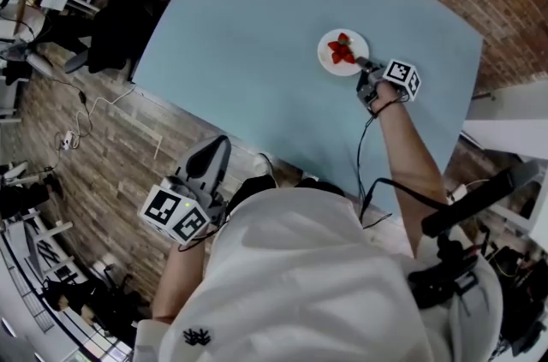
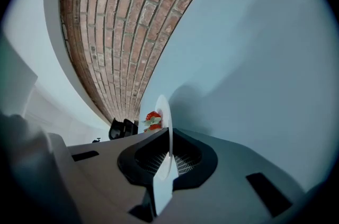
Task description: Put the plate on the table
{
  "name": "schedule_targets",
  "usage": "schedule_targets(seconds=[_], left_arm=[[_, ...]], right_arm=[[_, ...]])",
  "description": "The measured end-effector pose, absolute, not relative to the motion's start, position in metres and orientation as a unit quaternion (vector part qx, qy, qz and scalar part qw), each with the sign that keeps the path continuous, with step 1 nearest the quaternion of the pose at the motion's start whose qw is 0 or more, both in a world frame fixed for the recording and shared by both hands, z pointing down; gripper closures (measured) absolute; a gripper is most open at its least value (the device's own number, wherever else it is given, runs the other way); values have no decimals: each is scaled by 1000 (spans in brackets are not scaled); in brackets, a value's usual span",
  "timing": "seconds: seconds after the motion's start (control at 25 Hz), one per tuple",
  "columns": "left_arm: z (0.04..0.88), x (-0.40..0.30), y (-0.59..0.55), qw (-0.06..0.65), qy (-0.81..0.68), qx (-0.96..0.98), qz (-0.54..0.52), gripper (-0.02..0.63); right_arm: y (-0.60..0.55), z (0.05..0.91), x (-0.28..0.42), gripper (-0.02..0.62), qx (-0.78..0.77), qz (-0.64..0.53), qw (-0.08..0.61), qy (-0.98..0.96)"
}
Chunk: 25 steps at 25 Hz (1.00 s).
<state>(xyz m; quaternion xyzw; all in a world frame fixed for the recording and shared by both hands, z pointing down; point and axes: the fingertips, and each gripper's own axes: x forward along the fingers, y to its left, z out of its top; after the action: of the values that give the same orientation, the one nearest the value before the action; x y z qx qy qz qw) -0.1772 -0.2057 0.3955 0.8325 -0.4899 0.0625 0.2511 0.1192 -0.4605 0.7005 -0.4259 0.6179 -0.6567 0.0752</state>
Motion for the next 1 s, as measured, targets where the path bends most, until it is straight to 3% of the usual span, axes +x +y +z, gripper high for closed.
schedule_targets(seconds=[1.0], left_arm=[[403,-175,-200,271,-494,824,59,604]], right_arm=[[-463,715,126,574,-459,-638,15,618]])
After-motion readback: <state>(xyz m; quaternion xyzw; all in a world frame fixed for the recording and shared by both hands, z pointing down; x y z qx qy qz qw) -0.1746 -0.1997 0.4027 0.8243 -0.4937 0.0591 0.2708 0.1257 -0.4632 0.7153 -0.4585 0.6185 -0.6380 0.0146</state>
